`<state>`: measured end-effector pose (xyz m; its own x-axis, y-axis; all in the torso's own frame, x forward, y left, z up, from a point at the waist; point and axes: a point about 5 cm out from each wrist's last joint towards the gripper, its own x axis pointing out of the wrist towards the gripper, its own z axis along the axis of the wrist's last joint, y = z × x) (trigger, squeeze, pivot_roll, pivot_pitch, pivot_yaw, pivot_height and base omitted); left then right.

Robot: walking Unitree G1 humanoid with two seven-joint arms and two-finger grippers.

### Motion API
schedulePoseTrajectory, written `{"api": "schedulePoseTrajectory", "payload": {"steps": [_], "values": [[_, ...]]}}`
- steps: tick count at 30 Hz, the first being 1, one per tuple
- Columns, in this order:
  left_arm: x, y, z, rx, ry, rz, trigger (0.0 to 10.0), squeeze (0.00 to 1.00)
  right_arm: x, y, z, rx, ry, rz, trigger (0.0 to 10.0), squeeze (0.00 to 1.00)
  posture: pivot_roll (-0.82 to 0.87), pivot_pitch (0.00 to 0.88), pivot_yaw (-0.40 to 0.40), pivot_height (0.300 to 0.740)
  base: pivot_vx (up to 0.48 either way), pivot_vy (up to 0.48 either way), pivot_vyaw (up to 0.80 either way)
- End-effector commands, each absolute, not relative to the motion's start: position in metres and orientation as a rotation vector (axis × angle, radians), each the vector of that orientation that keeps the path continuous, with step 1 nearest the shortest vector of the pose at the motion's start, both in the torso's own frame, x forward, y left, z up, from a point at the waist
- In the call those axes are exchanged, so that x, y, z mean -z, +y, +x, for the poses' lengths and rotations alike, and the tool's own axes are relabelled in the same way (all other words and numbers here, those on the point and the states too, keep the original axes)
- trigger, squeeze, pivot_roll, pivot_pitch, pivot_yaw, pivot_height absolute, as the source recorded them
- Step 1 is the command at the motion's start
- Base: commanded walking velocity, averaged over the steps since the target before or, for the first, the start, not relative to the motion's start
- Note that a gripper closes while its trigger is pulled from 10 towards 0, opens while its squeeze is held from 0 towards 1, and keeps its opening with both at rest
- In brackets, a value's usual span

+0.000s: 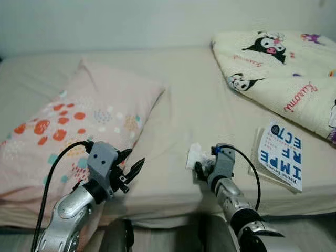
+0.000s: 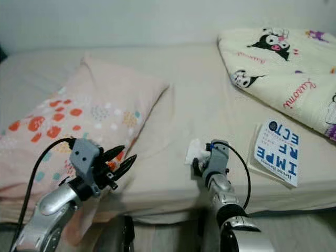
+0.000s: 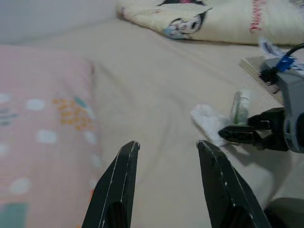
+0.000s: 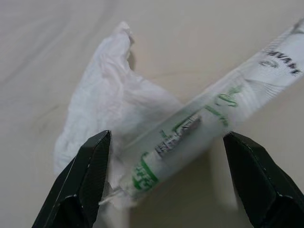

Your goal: Clean up the room

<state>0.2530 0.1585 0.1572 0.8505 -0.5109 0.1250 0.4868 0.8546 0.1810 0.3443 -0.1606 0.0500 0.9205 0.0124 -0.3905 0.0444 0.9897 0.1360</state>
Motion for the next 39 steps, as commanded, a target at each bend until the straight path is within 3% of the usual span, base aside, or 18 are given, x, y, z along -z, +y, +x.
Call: {"api": "schedulePoseTrajectory", "payload": {"steps": [1, 11, 24, 25, 26, 27, 28, 30, 31, 32, 33, 35, 36, 39], "values": [[-0.160, 0.164, 0.250, 0.512, -0.169, 0.175, 10.0, 0.00, -0.045, -0.157, 0.341, -0.005, 0.420, 0.139, 10.0, 0.00, 0.21, 0.280, -0.011, 0.593, 0.000, 0.000, 0.00], [-0.165, 0.165, 0.248, 0.482, -0.188, 0.193, 10.0, 0.00, -0.052, -0.135, 0.347, -0.209, 0.417, 0.048, 10.0, 0.00, 0.20, 0.280, -0.015, 0.593, 0.000, 0.000, 0.00], [-0.163, 0.154, 0.243, 0.527, -0.180, 0.201, 10.0, 0.00, -0.037, -0.133, 0.337, -0.278, 0.509, -0.055, 10.0, 0.00, 0.21, 0.273, -0.012, 0.593, 0.000, 0.000, 0.00], [-0.163, 0.154, 0.243, 0.529, -0.181, 0.201, 10.0, 0.00, -0.038, -0.134, 0.338, -0.272, 0.499, -0.052, 6.4, 0.00, 0.22, 0.271, -0.011, 0.593, 0.000, 0.000, 0.00], [-0.163, 0.154, 0.243, 0.529, -0.181, 0.201, 10.0, 0.00, -0.038, -0.134, 0.338, -0.272, 0.499, -0.052, 6.4, 0.00, 0.22, 0.271, -0.011, 0.593, 0.000, 0.000, 0.00], [-0.163, 0.153, 0.243, 0.533, -0.181, 0.204, 10.0, 0.00, -0.039, -0.136, 0.339, -0.265, 0.486, -0.052, 4.5, 0.00, 0.22, 0.269, -0.010, 0.593, 0.000, 0.000, 0.00], [-0.163, 0.153, 0.243, 0.533, -0.181, 0.204, 10.0, 0.00, -0.039, -0.136, 0.339, -0.265, 0.486, -0.052, 4.5, 0.00, 0.22, 0.269, -0.010, 0.593, 0.000, 0.000, 0.00], [-0.163, 0.153, 0.243, 0.539, -0.182, 0.207, 10.0, 0.00, -0.041, -0.139, 0.340, -0.252, 0.468, -0.051, 3.6, 0.00, 0.22, 0.267, -0.009, 0.593, 0.000, 0.000, 0.00], [-0.163, 0.152, 0.243, 0.541, -0.182, 0.206, 10.0, 0.00, -0.042, -0.140, 0.341, -0.249, 0.461, -0.053, 2.7, 0.00, 0.22, 0.265, -0.008, 0.593, 0.000, 0.000, 0.00], [-0.163, 0.152, 0.243, 0.541, -0.182, 0.206, 10.0, 0.00, -0.042, -0.140, 0.341, -0.249, 0.461, -0.053, 2.7, 0.00, 0.22, 0.265, -0.008, 0.593, 0.000, 0.000, 0.00], [-0.164, 0.152, 0.243, 0.542, -0.182, 0.204, 10.0, 0.00, -0.043, -0.140, 0.341, -0.247, 0.456, -0.052, 1.0, 0.00, 0.22, 0.263, -0.008, 0.593, 0.000, 0.000, 0.00], [-0.164, 0.151, 0.243, 0.542, -0.182, 0.203, 10.0, 0.00, -0.043, -0.141, 0.341, -0.246, 0.453, -0.052, 1.0, 0.00, 0.22, 0.263, -0.008, 0.593, 0.000, 0.000, 0.00], [-0.164, 0.151, 0.243, 0.542, -0.181, 0.202, 10.0, 0.00, -0.043, -0.141, 0.341, -0.247, 0.449, -0.052, 0.0, 0.00, 0.22, 0.262, -0.007, 0.593, 0.000, 0.000, 0.00], [-0.163, 0.151, 0.244, 0.543, -0.180, 0.204, 10.0, 0.00, -0.043, -0.140, 0.340, -0.253, 0.440, -0.048, 0.0, 0.00, 0.22, 0.259, -0.006, 0.593, 0.000, 0.000, 0.00]]}}
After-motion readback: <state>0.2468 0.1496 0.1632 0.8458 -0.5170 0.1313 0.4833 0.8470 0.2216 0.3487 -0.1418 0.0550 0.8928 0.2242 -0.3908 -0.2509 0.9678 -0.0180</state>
